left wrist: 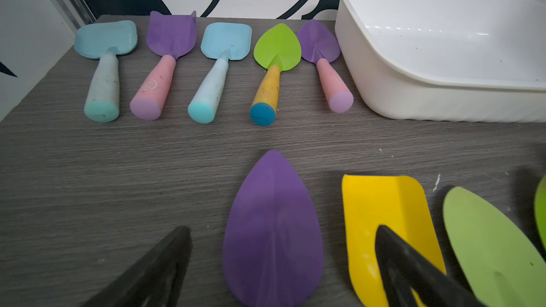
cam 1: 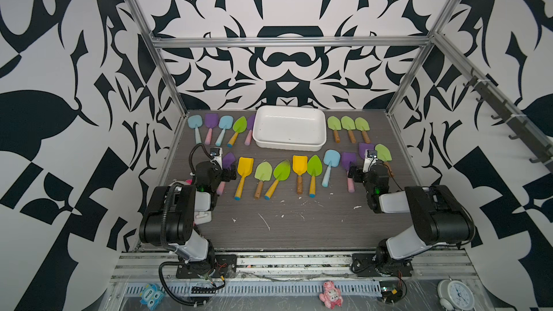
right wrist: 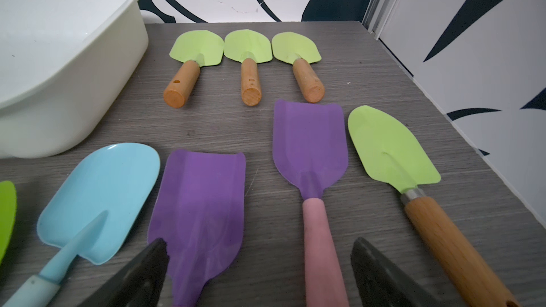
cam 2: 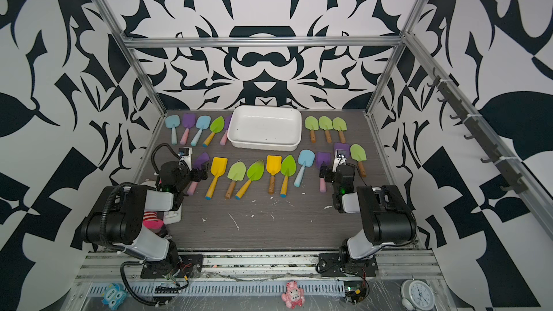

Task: Take the shovel out of the storage box
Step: Reset both arms

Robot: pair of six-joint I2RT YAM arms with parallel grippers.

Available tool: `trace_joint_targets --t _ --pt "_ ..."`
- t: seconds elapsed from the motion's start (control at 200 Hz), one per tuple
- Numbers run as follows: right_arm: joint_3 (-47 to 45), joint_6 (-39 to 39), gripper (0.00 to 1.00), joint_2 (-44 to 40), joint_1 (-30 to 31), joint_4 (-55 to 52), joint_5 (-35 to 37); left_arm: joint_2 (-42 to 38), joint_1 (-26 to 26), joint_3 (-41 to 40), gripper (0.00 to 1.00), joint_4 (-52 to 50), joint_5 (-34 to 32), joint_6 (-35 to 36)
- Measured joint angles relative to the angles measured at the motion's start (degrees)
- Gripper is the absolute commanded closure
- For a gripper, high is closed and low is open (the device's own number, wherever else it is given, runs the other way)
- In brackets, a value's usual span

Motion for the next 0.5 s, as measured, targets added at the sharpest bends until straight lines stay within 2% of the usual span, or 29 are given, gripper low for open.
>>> trace_joint_targets --t 0.5 --pt "0.1 0.0 0.01 0.0 0.0 -0.7 -0.7 0.0 0.0 0.0 0.01 -0.2 -0.6 -0.1"
